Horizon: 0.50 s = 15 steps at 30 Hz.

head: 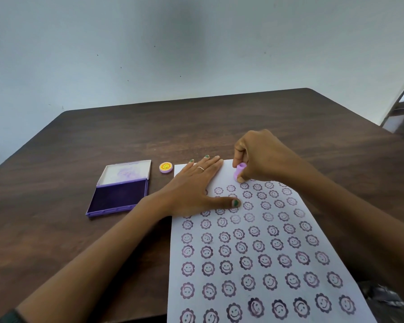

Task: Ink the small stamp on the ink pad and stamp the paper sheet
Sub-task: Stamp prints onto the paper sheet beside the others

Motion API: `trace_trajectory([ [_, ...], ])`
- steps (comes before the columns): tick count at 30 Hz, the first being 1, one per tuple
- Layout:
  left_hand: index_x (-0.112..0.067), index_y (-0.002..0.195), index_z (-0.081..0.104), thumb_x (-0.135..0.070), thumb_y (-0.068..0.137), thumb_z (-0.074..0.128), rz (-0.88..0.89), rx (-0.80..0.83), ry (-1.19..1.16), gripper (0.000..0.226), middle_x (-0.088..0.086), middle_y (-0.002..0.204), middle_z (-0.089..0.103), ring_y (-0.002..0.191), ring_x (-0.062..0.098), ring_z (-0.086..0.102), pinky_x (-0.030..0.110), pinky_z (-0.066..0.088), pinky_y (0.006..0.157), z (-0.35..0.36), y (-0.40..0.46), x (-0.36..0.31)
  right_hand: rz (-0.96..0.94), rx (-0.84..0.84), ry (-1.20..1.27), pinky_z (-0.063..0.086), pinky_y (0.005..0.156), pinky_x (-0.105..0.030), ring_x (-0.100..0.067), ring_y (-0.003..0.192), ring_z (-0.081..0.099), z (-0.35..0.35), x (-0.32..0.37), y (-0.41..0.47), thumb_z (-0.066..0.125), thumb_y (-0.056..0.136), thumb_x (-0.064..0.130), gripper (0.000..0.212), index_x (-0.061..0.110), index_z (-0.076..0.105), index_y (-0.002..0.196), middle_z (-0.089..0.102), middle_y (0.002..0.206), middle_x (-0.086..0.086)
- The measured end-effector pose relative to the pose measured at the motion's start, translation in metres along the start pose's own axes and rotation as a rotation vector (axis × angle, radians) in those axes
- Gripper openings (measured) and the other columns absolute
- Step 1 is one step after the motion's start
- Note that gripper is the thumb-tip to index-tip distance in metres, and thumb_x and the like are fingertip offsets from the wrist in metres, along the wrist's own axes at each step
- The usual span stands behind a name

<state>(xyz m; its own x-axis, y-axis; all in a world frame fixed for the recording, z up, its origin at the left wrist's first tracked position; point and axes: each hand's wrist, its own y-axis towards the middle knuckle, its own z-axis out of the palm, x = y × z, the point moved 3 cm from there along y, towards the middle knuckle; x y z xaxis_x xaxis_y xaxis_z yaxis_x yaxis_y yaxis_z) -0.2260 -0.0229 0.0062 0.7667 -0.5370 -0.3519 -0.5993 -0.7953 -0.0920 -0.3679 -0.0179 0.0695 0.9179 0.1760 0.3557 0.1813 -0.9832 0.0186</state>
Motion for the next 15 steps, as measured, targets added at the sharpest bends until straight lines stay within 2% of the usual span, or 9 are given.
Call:
trace_trajectory([
  [3,-0.021,0.150,0.004,-0.071,0.074,0.045,0.007,-0.006,-0.003,0.100,-0.006,0.160,0.001,0.145,0.008,-0.003,0.031,-0.006,0.116,0.001,0.000,-0.001,-0.001,-0.008,-0.026,0.049,0.070,-0.029,-0.018,0.081,0.063,0.001,0.002,0.001,0.081,0.063,0.011,0.018,0.017,0.064,0.067,0.070,0.087,-0.004],
  [10,-0.019,0.150,0.004,-0.067,0.078,0.048,0.014,-0.015,-0.004,0.097,-0.004,0.160,0.002,0.145,0.009,-0.002,0.032,-0.005,0.116,-0.001,0.000,-0.001,-0.099,-0.063,0.002,0.050,0.069,-0.026,-0.014,0.076,0.061,0.004,-0.007,-0.003,0.080,0.063,0.012,0.024,0.010,0.070,0.085,0.068,0.085,0.000],
  [13,-0.019,0.150,0.005,-0.067,0.079,0.049,0.017,-0.018,-0.010,0.097,-0.003,0.160,0.003,0.145,0.010,-0.002,0.033,-0.005,0.116,-0.001,-0.001,-0.002,-0.121,-0.080,0.113,0.049,0.063,-0.013,-0.005,0.069,0.061,0.002,-0.017,-0.007,0.082,0.061,0.014,0.024,0.014,0.069,0.082,0.064,0.075,0.007],
  [15,-0.018,0.150,0.006,-0.068,0.078,0.048,0.021,-0.021,-0.012,0.097,-0.003,0.160,0.003,0.145,0.010,-0.002,0.033,-0.005,0.116,-0.002,-0.001,-0.001,-0.087,-0.169,0.244,0.047,0.056,-0.007,-0.001,0.064,0.062,-0.006,-0.029,-0.007,0.083,0.058,0.016,0.023,0.019,0.069,0.076,0.068,0.070,0.010],
])
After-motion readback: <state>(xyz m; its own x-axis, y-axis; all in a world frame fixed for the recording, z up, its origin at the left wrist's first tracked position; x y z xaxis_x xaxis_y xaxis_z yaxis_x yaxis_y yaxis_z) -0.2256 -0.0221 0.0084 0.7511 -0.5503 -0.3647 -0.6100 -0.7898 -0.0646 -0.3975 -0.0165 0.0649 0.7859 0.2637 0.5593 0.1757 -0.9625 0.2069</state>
